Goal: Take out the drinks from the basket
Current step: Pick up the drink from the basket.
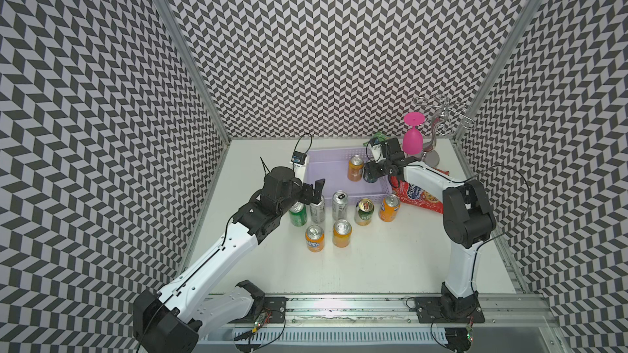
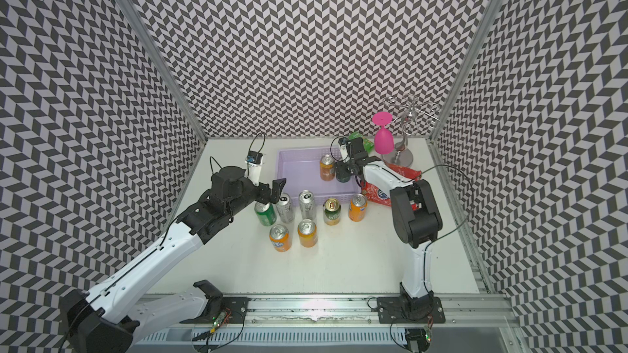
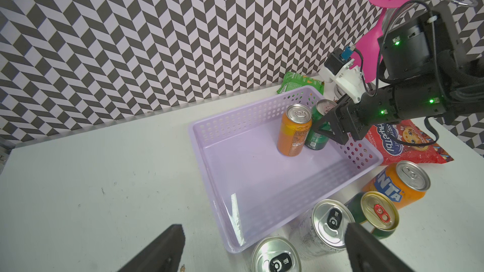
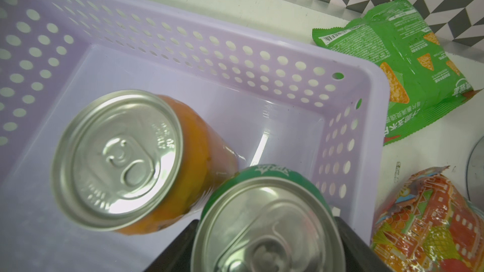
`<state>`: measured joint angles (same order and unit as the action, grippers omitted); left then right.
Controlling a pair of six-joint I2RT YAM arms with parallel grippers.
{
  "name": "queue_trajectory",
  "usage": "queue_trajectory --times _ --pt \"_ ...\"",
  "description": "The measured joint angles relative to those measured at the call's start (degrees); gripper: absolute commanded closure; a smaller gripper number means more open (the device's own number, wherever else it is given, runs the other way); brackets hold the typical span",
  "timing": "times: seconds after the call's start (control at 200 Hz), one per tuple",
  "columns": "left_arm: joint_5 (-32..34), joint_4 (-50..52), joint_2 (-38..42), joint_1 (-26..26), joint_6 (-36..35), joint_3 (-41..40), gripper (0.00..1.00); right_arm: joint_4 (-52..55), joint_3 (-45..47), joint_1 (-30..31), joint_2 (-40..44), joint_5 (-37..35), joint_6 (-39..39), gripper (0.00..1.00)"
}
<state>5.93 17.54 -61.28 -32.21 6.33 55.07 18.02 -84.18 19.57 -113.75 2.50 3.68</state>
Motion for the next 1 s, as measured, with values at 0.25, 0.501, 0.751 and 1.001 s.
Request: queue_trajectory --times 0.25,0.501,0.751,1.001 --pt "0.0 0.0 0.0 0.0 0.0 -0.02 0.01 -0.07 0.0 -0.26 0.02 0.35 -0.13 0.42" --pt "-0.02 -0.11 -0.02 0.02 0.2 -0.11 0.01 0.13 1.14 -0.26 1.14 0.35 -0.22 0.46" --pt "-0.04 -0.37 -0.02 0.02 0.22 -0.13 0.01 3.43 4.63 -0.26 7.15 0.5 -0.33 0.48" --pt "-0.02 -0.37 -0.02 0.11 0.24 -0.22 0.01 4.81 6.32 -0.13 16.24 1.64 -1.11 0.49"
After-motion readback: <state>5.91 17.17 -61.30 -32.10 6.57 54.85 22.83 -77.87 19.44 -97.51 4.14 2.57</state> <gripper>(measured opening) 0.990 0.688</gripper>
